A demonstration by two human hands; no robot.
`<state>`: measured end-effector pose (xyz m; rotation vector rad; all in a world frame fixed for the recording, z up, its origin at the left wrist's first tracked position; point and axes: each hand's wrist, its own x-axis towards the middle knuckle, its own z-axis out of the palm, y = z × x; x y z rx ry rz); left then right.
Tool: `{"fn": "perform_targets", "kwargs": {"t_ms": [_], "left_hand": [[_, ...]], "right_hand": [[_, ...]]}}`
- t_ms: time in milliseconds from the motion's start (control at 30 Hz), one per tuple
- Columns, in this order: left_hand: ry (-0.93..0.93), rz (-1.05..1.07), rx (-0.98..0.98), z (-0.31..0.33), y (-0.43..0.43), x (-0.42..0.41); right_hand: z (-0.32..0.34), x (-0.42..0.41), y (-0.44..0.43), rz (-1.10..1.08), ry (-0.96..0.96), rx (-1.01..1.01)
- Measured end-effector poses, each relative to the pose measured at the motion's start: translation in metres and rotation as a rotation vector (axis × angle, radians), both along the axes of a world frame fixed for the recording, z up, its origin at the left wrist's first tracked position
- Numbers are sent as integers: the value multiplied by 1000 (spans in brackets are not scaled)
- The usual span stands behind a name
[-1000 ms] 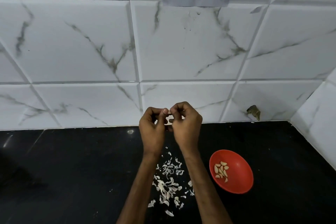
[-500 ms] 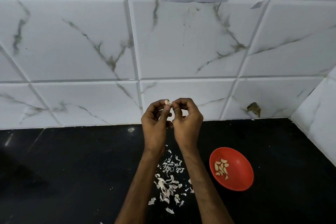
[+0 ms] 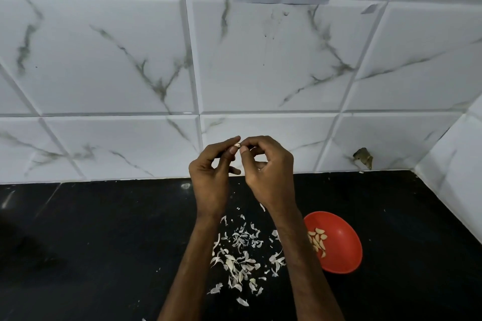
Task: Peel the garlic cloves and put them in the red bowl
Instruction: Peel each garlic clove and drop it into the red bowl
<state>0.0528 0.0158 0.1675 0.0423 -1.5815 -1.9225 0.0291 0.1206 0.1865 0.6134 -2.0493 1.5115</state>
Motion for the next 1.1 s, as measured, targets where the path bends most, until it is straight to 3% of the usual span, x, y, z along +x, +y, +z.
{"fn": "perform_targets", "kwargs": {"t_ms": [200, 367, 667, 900, 1100], "left_hand": [[30, 22, -190, -3, -3, 0], [23, 19, -290, -4, -5, 0], [-102, -125, -68, 4, -9, 5], [-146, -9, -185, 0, 0, 1], [-161, -64, -244, -2, -2, 1]], "right_hand": [[-2, -2, 3, -34, -8, 6], [-4, -3, 6, 38, -212, -127], [1, -4, 5, 200, -472, -302], [-1, -5, 2, 77, -416, -240], [-1, -5, 5, 67, -342, -148]]}}
